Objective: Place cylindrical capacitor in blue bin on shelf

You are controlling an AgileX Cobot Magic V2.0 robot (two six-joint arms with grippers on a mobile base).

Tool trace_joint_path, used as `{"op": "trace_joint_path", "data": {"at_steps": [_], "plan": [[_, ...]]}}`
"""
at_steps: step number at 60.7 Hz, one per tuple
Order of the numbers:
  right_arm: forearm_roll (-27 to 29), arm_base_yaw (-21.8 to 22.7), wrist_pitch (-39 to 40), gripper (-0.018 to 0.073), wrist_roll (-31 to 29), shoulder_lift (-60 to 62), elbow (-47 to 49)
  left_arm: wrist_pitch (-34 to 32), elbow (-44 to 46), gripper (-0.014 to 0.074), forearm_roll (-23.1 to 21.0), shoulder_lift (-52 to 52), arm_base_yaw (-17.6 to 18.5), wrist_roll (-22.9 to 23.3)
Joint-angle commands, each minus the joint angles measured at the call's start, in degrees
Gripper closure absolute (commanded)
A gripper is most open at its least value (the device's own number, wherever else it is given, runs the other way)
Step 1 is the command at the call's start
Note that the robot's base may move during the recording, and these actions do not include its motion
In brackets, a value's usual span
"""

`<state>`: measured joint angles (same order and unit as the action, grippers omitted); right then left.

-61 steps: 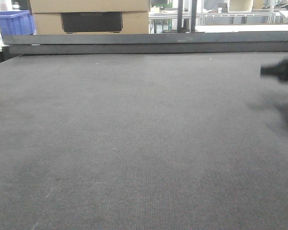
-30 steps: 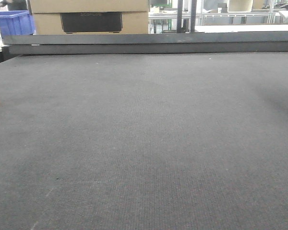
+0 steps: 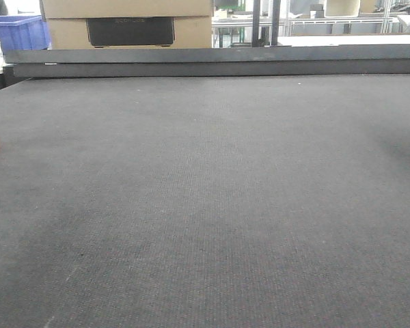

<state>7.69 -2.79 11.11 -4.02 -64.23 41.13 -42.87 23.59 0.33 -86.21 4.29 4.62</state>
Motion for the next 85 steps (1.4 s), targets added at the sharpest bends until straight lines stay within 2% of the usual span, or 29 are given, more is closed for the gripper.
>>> {"op": "trace_joint_path", "data": {"at_steps": [1,10,20,36,48,52,56,61,64,69,78,85], "plan": [[0.34,0.36,0.82,0.0721,-0.34,0.50,0.25,-4.50,2.68,0.0015,-0.33,-5.35,-0.09,0.29],[0.34,0.36,0.82,0.0721,-0.34,0.50,0.25,-4.73,8.98,0.0015,-0.33,-13.60,-0.09,0.29],[0.34,0.36,0.82,0.0721,-0.34,0.50,0.25,-4.73,15.24,0.0015,-6.13,-19.56,-0.09,0.29],[0.34,0.36,0.82,0.0721,-0.34,0.50,0.25,-2.23,24.38,0.0015,-6.25,-26.67,-0.09,-0.05],[0.34,0.36,0.16,0.0721,-0.34,0.50,0.25,-0.25,25.71,0.0027,-6.25,-27.63,-0.09,-0.05],[0.34,0.36,0.03,0.0721,-0.34,0.50,0.25,0.68,25.71,0.0091,-6.25,-27.63,-0.09,-0.05],[0.34,0.36,0.03,0.0721,-0.34,0.50,0.25,1.44,25.71,0.0209,-6.25,-27.63,-0.09,-0.05],[0.34,0.36,0.03,0.0721,-0.34,0.50,0.25,1.59,25.71,0.0397,-6.25,-27.46,-0.09,-0.05],[0.34,0.36,0.03,0.0721,-0.34,0.50,0.25,1.59,25.71,0.0539,-6.25,-27.00,-0.09,-0.05],[0.34,0.36,-0.09,0.0721,-0.34,0.50,0.25,2.52,25.71,0.0703,-6.01,-25.39,-0.09,-0.05],[0.34,0.36,-2.37,0.0721,-0.34,0.50,0.25,8.99,25.71,0.0707,-1.69,-19.38,-0.09,-0.05],[0.34,0.36,-7.63,0.0721,-0.34,0.50,0.63,18.96,25.99,0.0707,1.29,-12.71,0.05,-0.05]]}}
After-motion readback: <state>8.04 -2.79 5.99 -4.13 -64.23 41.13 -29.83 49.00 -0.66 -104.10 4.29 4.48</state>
